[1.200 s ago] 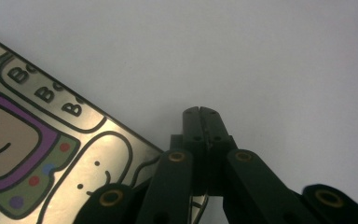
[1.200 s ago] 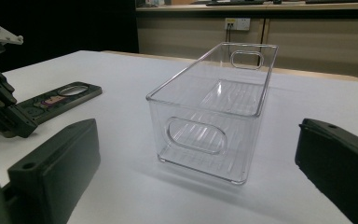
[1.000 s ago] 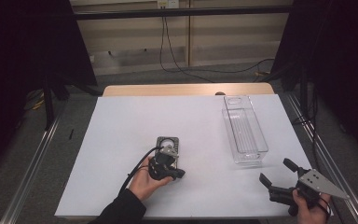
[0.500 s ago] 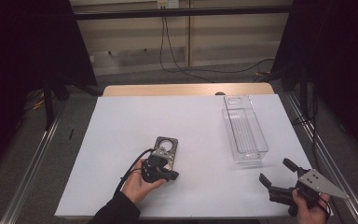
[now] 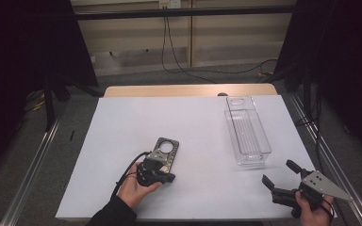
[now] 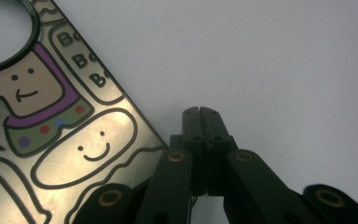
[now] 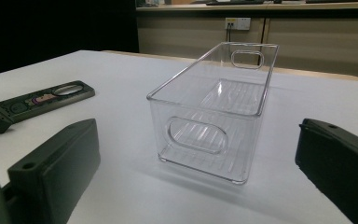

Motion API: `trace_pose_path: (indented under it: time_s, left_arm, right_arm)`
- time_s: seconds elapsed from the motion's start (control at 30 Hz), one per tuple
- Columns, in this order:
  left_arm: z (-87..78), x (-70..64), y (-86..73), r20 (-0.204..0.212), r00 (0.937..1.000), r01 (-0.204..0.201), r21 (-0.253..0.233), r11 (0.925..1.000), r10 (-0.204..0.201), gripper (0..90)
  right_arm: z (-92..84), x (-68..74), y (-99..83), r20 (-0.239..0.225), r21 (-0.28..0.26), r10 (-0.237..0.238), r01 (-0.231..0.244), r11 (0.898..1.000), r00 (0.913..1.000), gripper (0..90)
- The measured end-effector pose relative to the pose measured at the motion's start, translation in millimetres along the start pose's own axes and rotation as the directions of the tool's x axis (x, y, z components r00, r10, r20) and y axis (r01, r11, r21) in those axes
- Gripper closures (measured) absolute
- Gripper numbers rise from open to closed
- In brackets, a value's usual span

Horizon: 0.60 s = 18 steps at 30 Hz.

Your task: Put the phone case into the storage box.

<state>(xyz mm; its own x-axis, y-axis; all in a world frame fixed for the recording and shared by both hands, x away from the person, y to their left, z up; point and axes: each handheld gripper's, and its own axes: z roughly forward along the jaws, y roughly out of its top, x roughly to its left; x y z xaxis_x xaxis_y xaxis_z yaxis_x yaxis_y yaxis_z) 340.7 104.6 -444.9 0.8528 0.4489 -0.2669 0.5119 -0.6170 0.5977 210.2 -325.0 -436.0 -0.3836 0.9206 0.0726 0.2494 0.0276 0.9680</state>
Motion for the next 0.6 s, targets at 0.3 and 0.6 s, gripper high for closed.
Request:
trace_pose_path:
  time_s: [0.3, 0.6]
  left_arm:
    - [-6.2, 2.2, -7.4, -0.010, 0.9999, 0.012, -0.010, 0.9999, -0.012, 90.0]
    - [-14.8, 4.7, -17.2, -0.030, 0.9993, 0.023, -0.022, 0.9995, -0.024, 89.9]
  right_arm:
    - [-0.1, -0.1, 0.0, 0.000, 0.000, 0.000, 0.000, 1.000, 1.0000, 0.0]
    - [-0.7, -0.3, 0.0, 0.004, -0.001, 0.001, -0.001, 1.000, 1.0000, 0.0]
